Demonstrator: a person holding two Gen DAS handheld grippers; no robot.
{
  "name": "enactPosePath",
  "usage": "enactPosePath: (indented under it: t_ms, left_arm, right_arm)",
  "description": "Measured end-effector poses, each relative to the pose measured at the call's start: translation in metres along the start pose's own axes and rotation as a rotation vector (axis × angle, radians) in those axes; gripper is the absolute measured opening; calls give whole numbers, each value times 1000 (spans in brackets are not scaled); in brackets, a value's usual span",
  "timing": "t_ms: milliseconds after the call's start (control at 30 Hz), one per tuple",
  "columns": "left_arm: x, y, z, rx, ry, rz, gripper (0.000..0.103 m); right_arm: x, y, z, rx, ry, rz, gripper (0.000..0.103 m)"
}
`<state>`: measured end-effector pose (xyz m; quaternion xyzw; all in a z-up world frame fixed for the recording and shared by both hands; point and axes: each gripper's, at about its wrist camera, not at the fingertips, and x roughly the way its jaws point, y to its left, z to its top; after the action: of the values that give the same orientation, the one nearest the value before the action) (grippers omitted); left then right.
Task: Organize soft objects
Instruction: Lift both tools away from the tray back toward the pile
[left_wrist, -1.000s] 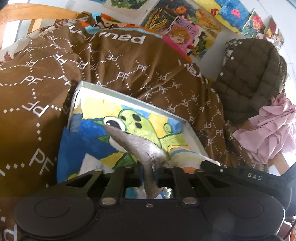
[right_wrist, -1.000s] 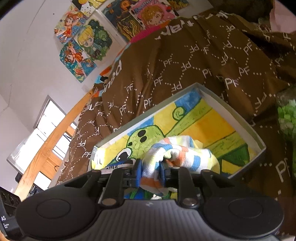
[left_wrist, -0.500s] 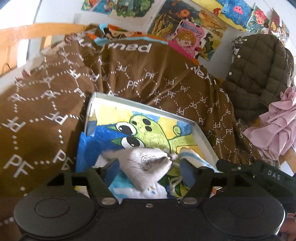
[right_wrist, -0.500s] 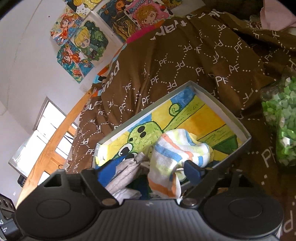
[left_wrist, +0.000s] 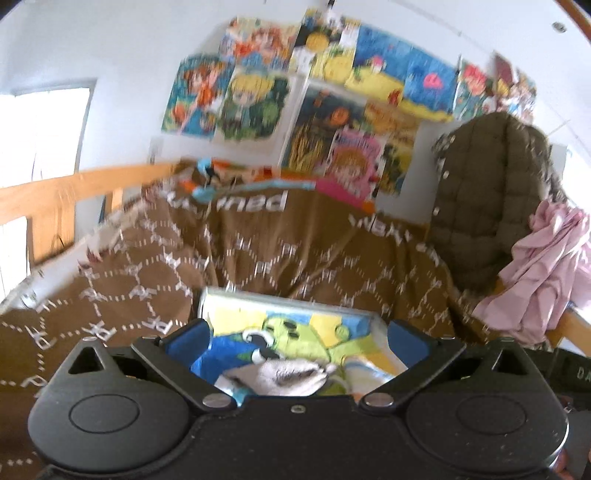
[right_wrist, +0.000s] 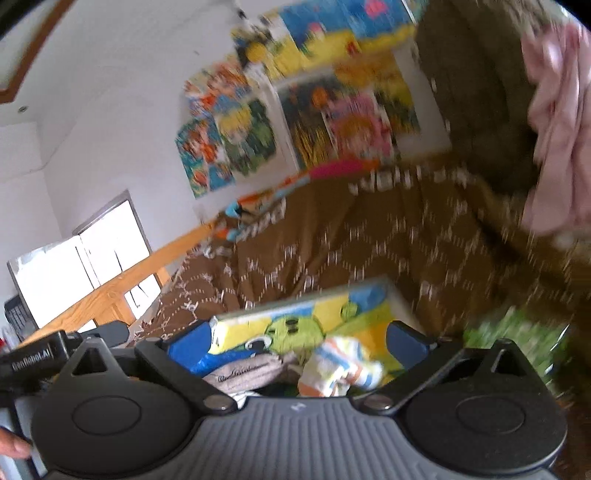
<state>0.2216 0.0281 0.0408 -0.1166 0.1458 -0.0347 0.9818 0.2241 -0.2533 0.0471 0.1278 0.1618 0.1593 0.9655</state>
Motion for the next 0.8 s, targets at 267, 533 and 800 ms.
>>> enactPosePath:
  t_ms: [267, 533, 800]
  left_arm:
    - [-58, -22, -12, 83, -87, -14, 102]
    - [-109, -20, -34, 118, -84, 0, 102]
    - [-143, 2, -48, 102, -13, 47, 102]
  right_arm:
    - [-60, 18, -13, -72, -110, -12, 103]
    - [-90, 35, -38, -58, -59, 38, 103]
    - [-110, 58, -61, -100, -22, 58, 103]
